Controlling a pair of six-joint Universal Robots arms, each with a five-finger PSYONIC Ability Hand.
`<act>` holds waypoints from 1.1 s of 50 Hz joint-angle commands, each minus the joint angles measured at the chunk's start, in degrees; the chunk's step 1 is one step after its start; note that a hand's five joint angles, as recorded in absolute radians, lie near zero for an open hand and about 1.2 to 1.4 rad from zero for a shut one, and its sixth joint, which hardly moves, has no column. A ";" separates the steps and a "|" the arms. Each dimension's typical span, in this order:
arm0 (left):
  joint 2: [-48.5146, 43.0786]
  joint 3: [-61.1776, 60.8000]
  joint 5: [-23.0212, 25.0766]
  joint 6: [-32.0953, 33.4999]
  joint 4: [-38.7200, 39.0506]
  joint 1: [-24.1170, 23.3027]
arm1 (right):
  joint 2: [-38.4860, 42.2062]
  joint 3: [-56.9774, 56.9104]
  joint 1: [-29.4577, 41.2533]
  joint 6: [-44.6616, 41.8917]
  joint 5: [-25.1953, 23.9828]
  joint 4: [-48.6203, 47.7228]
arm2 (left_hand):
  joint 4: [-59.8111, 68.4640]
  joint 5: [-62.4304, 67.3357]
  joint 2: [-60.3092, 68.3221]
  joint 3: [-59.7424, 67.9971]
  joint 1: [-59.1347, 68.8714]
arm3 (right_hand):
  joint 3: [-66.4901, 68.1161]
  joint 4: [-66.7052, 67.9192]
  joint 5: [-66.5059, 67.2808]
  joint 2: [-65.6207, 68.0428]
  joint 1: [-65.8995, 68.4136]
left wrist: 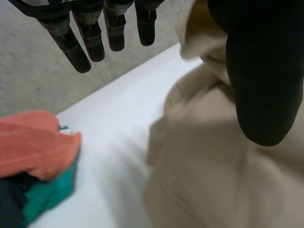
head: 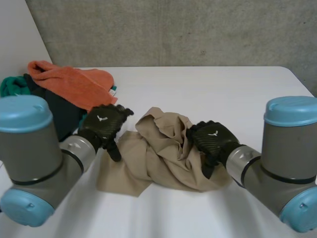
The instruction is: Fold the laundry.
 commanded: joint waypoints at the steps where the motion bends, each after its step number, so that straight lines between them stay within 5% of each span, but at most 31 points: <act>1: 8.73 1.27 0.48 -0.12 -2.82 2.76 | -0.31 -2.94 10.01 -1.32 -0.91 -0.88 | -1.48 -2.92 -1.75 -1.85 -0.85 | -1.90 -1.69 -2.85 -1.98 -2.99; 6: 13.32 2.41 0.65 -1.70 -3.35 5.75 | 2.58 -4.44 18.29 -8.09 -2.24 0.52 | -1.48 -2.92 -1.75 -1.85 -0.85 | -1.90 -1.69 -2.85 -1.98 -2.99; 10: 15.17 2.94 1.01 -3.37 -5.63 6.19 | 2.77 -6.98 18.66 -12.32 3.37 2.98 | -1.48 -2.92 -1.75 -1.85 -0.85 | -1.90 -1.69 -2.85 -1.98 -2.99; 15: 16.13 3.12 1.97 -4.95 -8.44 4.79 | -0.92 -9.19 14.18 -8.81 6.73 4.56 | -1.48 -2.92 -1.75 -1.85 -0.85 | -1.90 -1.69 -2.85 -1.98 -2.99; 26: 14.47 6.63 1.97 -8.56 -11.61 -3.99 | -10.50 -8.40 -1.20 -2.56 -2.41 16.51 | -1.48 -2.92 -1.75 -1.85 -0.85 | -1.90 -1.69 -2.85 -1.98 -2.99; 39: 2.10 16.02 -0.66 -5.93 -14.07 -14.19 | -10.33 -3.22 -12.98 -19.16 -3.91 22.94 | -1.48 -2.92 -1.75 -1.85 -0.85 | -1.90 -1.69 -2.85 -1.98 -2.99; 51: -17.33 32.63 -5.67 1.37 -23.81 -19.20 | -3.48 6.01 -12.55 -18.13 -4.26 11.26 | -1.48 -2.92 -1.75 -1.85 -0.85 | -1.90 -1.69 -2.85 -1.98 -2.99; 54: -20.16 35.89 -6.55 2.16 -26.11 -19.47 | -1.72 6.98 -12.02 -16.89 -4.44 8.00 | 13.62 12.19 13.36 13.25 14.25 | -1.90 -1.69 -2.85 -1.98 -2.99; 55: -21.38 37.99 -7.60 2.77 -27.07 -19.38 | -0.50 7.16 -11.50 -16.11 -4.52 5.82 | 33.35 31.92 33.08 32.98 33.98 | 7.91 8.12 6.96 7.83 6.82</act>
